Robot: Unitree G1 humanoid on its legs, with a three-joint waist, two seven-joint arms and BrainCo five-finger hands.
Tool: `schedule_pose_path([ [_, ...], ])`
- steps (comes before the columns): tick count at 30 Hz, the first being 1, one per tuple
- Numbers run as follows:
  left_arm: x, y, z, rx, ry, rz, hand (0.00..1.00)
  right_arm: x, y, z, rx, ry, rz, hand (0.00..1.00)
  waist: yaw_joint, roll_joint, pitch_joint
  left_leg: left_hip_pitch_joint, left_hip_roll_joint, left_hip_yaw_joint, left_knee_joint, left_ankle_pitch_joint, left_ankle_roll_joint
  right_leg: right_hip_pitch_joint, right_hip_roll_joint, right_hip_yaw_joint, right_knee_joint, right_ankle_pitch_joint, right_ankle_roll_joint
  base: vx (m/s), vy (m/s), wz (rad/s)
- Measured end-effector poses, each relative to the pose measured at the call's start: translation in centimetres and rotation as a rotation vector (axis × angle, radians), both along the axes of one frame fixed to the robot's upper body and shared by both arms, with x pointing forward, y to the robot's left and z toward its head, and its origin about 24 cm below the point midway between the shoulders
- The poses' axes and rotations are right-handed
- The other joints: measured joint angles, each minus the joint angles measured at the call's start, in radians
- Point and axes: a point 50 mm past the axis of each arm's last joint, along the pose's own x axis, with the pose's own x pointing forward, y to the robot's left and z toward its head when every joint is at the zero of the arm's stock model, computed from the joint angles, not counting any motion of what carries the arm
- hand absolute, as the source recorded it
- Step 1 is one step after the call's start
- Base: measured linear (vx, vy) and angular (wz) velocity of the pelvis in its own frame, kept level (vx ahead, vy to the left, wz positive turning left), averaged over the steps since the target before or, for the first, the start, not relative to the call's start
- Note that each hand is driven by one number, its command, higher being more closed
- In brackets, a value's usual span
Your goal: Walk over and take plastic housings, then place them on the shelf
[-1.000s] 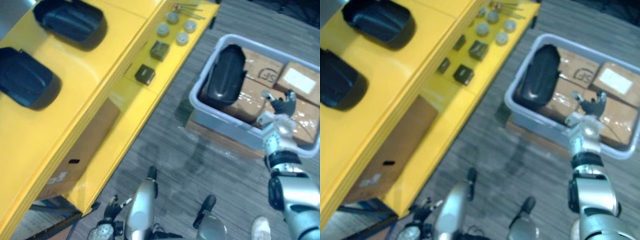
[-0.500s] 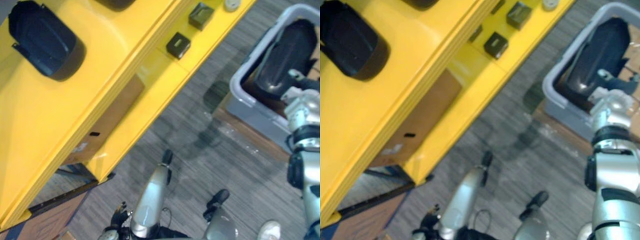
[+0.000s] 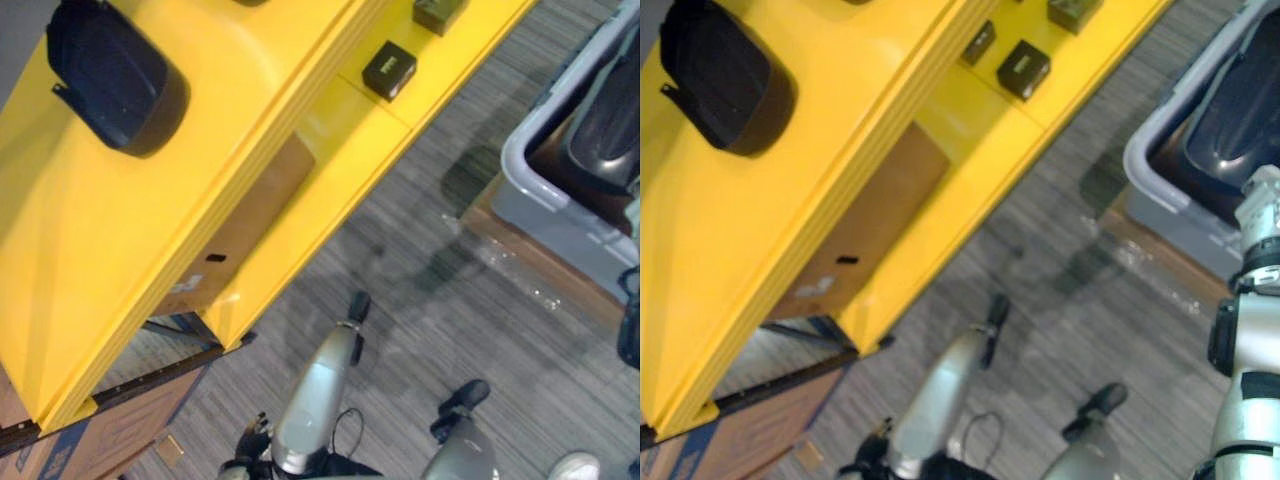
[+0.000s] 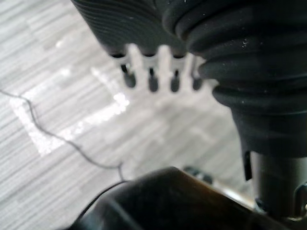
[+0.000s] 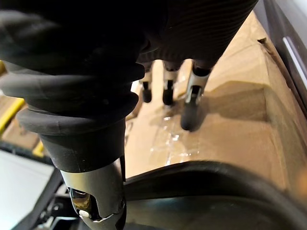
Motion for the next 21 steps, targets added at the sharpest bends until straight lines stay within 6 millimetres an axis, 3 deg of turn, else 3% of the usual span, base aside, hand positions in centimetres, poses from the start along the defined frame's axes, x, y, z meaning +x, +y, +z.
schedule_pose_path([
  [4, 0.0, -0.3, -0.1, -0.016, 0.012, 0.015, 0.00, -0.7, -0.8, 0.5, -0.048, 0.063, 0.001, 0.00, 0.013, 0.016, -0.012, -0.014, -0.001, -0.004, -0.002, 0.001, -0.002, -0.015, -0.002, -0.002, 0.008, -0.004, -0.002, -0.04, -0.022, 0.02],
  [5, 0.1, -0.5, -0.2, -0.018, 0.014, 0.010, 0.00, -1.1, -1.2, 0.9, -0.077, 0.080, -0.010, 1.00, 0.021, 0.024, -0.017, -0.021, -0.002, -0.004, -0.001, 0.002, -0.001, -0.022, -0.002, -0.002, 0.009, -0.004, -0.001, 0.00, 0.000, 0.00],
  [21, 0.7, -0.8, 0.1, -0.024, -0.036, 0.017, 0.00, -3.1, -3.2, 1.9, -0.201, 0.402, -0.011, 1.00, 0.052, 0.029, -0.020, -0.038, -0.004, -0.013, 0.005, 0.000, -0.003, -0.030, 0.000, -0.013, 0.008, -0.008, -0.007, -0.02, -0.009, 0.00],
])
